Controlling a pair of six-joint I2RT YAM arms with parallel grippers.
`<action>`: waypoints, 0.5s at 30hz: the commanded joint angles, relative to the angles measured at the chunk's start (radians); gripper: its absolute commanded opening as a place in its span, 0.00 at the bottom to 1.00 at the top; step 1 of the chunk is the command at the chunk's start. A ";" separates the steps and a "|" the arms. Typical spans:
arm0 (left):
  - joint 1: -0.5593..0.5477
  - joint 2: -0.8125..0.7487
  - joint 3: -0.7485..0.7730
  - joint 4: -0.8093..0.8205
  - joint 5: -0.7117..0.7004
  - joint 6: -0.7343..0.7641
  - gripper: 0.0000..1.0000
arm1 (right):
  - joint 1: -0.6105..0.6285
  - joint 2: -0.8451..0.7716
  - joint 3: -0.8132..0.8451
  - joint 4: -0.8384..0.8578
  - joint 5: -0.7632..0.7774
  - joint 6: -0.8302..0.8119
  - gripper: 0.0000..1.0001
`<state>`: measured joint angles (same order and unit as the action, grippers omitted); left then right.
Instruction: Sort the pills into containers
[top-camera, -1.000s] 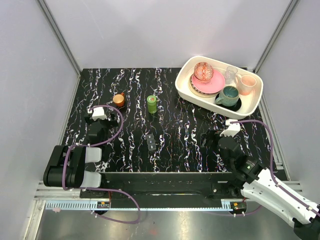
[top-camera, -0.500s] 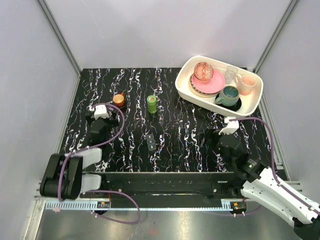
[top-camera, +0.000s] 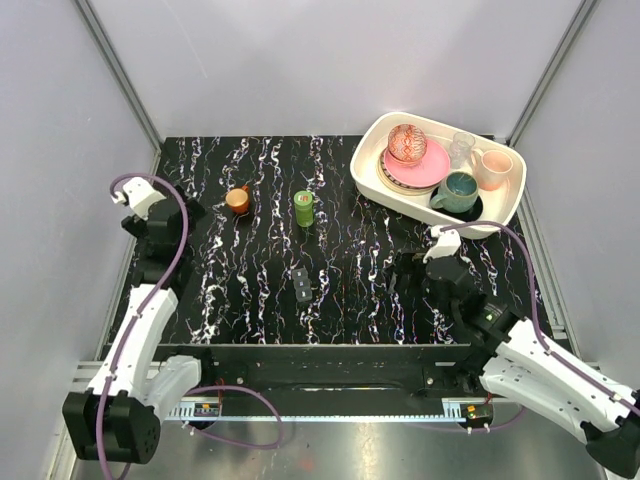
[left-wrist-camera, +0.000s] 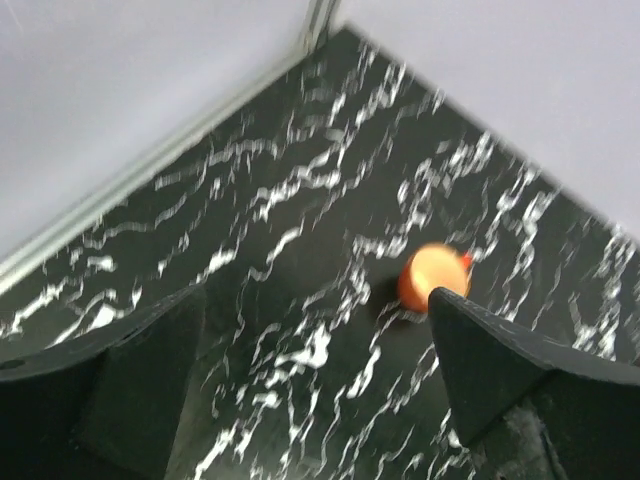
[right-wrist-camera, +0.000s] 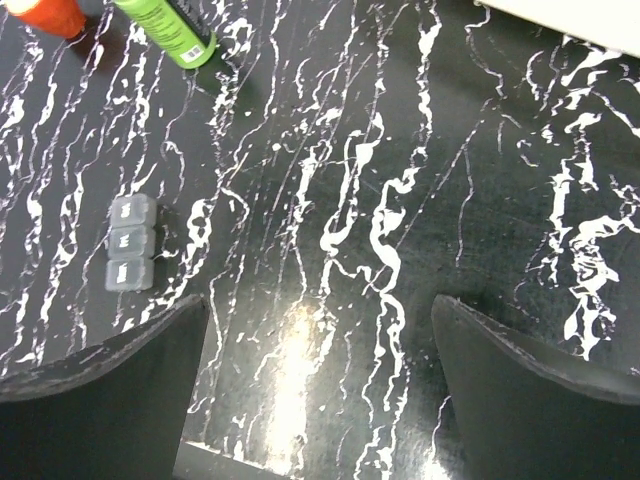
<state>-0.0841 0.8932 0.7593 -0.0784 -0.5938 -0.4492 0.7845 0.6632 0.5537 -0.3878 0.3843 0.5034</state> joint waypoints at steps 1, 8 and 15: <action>0.015 0.030 0.003 -0.221 0.170 -0.112 0.95 | -0.001 0.042 0.086 0.041 -0.059 0.014 1.00; 0.015 0.049 0.008 -0.360 0.224 -0.229 0.95 | -0.001 0.163 0.140 0.059 -0.131 -0.032 0.99; 0.011 -0.077 -0.091 -0.274 0.601 -0.166 0.99 | -0.001 0.486 0.254 0.108 -0.379 -0.083 0.93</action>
<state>-0.0704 0.8753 0.6956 -0.3973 -0.2832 -0.6453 0.7845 0.9844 0.7086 -0.3519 0.1955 0.4656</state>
